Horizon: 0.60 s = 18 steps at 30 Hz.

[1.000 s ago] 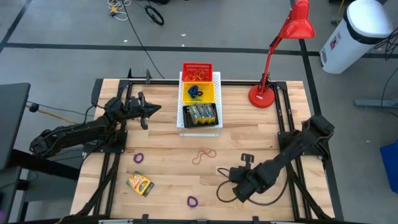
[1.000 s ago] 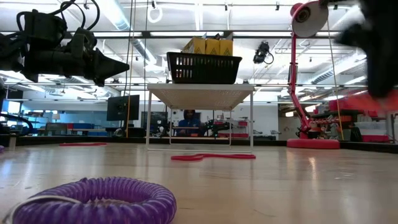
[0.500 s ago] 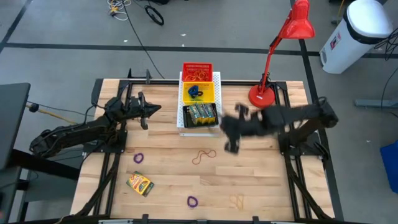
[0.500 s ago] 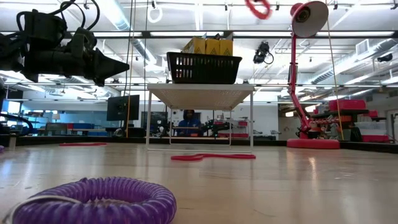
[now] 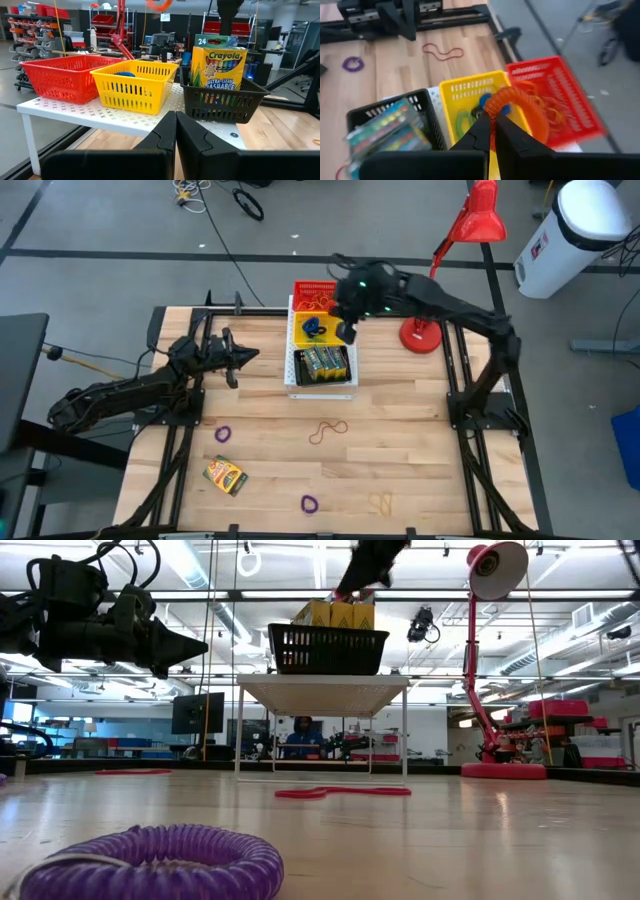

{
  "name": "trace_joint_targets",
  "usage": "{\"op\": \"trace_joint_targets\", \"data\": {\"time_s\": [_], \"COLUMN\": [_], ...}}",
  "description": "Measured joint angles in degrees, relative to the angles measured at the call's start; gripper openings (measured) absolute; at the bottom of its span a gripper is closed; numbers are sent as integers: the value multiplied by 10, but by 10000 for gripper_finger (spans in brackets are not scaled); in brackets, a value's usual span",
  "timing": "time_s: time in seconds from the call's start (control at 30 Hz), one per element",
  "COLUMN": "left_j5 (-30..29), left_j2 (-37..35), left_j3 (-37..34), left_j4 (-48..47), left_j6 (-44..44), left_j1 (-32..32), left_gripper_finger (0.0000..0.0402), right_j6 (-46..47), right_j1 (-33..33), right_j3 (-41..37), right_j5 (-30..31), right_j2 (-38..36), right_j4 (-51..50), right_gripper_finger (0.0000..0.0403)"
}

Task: Pick & Place Office Desk Supplies
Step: Put the orange spring keychain into the yellow bin on the shelf

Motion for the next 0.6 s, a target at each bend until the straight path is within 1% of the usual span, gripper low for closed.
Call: {"op": "trace_joint_targets", "data": {"time_s": [0.1, 0.2, 0.37, 0.5, 0.6], "left_j5": [0, 0, 0, 0, 0], "left_j2": [0, 0, 0, 0, 0], "left_j3": [0, 0, 0, 0, 0], "left_j4": [0, 1, 0, 0, 0], "left_j6": [0, 0, 0, 0, 0], "left_j1": [0, 0, 0, 0, 0], "left_gripper_finger": [14, 14, 14, 14, 14], "right_j6": [-20, -36, -27, -18, -18], "right_j1": [-26, -43, -64, -67, -66], "right_j3": [0, -1, -1, -1, -1], "right_j5": [-56, -79, -159, -170, -171], "right_j2": [43, 80, 110, 132, 133], "right_j4": [26, 44, 67, 64, 65], "right_gripper_finger": [12, 12, 12, 13, 28]}}
